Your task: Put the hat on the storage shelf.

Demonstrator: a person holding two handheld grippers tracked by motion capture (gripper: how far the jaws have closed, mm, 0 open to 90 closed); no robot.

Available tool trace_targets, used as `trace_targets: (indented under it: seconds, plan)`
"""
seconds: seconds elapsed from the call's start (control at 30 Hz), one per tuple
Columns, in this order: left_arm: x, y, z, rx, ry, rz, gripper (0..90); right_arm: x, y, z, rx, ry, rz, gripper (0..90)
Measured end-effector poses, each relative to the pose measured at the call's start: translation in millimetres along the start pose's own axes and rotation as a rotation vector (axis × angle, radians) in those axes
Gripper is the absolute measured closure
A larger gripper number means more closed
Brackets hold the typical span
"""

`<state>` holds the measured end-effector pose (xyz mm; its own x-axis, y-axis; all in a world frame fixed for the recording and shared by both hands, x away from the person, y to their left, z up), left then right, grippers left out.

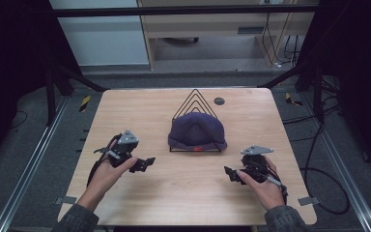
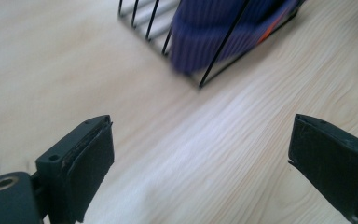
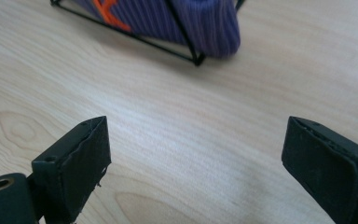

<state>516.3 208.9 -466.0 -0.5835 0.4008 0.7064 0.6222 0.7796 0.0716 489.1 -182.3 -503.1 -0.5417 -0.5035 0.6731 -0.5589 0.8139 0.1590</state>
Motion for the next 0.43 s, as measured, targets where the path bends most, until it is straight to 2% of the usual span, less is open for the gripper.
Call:
trace_targets:
  seconds: [0.13,0.2,0.33,0.4,0.43]
  plan:
    - [-14.5,12.6,30.9,0.059,0.063,-0.009,6.5,-10.8,0.6,9.2,-0.004,0.054,-0.013,8.2]
    - [-18.8,15.3,38.7,0.056,0.109,-0.016,6.8,-15.6,1.3,12.8,0.001,0.078,-0.012,8.3]
    - [-26.4,14.6,48.4,0.038,0.166,-0.016,5.9,-22.6,4.8,17.7,0.017,0.117,-0.005,6.8]
    - [-28.8,14.0,51.4,0.030,0.192,-0.014,6.3,-24.6,6.4,19.4,0.064,0.120,0.027,6.5]
    - [-29.5,13.5,52.0,0.026,0.196,-0.017,6.1,-25.2,7.2,19.8,0.071,0.123,0.034,5.4]
Point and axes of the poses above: each handheld gripper's, and its own axes: x roughly backward along the jaws, z roughly out of its underside, y roughly to its left, the point moved 4 cm from there along -x, roughly forward along the jaws, and after that the axes turned 7 degrees about -z, right-handed, at the moved point
